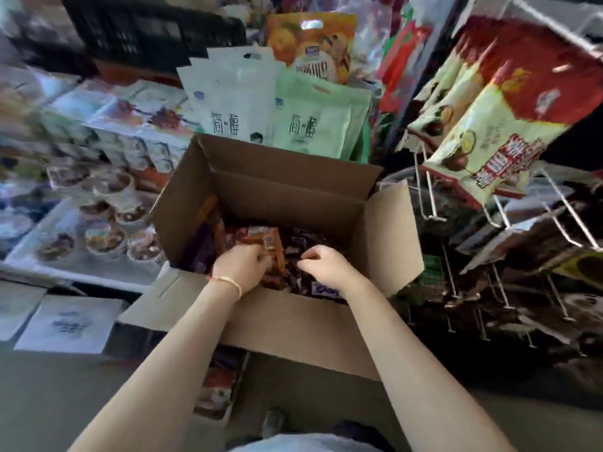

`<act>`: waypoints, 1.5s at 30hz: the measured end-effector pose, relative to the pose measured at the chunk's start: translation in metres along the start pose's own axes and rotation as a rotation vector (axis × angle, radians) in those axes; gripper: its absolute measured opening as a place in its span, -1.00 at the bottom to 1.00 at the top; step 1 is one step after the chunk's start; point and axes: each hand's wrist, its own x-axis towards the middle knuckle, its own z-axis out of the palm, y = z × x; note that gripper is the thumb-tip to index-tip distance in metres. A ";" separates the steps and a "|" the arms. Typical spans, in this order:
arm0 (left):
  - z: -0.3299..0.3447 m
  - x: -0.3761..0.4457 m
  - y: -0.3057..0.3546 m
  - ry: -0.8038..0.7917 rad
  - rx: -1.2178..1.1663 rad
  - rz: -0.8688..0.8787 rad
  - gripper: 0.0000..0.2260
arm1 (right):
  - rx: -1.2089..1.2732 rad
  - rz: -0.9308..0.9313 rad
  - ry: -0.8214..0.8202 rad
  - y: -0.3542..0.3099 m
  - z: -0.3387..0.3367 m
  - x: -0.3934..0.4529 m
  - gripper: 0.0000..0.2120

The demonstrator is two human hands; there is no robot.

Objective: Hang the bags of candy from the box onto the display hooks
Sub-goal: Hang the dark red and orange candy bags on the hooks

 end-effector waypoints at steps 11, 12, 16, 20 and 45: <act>0.021 0.022 -0.023 0.004 0.085 0.060 -0.72 | -0.643 0.279 -0.461 0.033 0.058 0.068 -0.49; 0.023 0.024 -0.021 0.000 0.101 0.068 -0.72 | -0.673 0.298 -0.474 0.035 0.059 0.069 -0.47; 0.026 0.029 -0.017 -0.002 0.114 0.082 -0.73 | -0.830 0.377 -0.392 0.040 0.065 0.081 -0.39; 0.028 0.034 -0.019 -0.030 0.107 0.079 -0.72 | -0.836 0.437 -0.305 0.043 0.064 0.083 -0.38; -0.100 -0.007 0.060 0.056 -1.314 0.460 -0.81 | 1.167 -0.323 0.075 -0.080 -0.105 -0.066 -0.76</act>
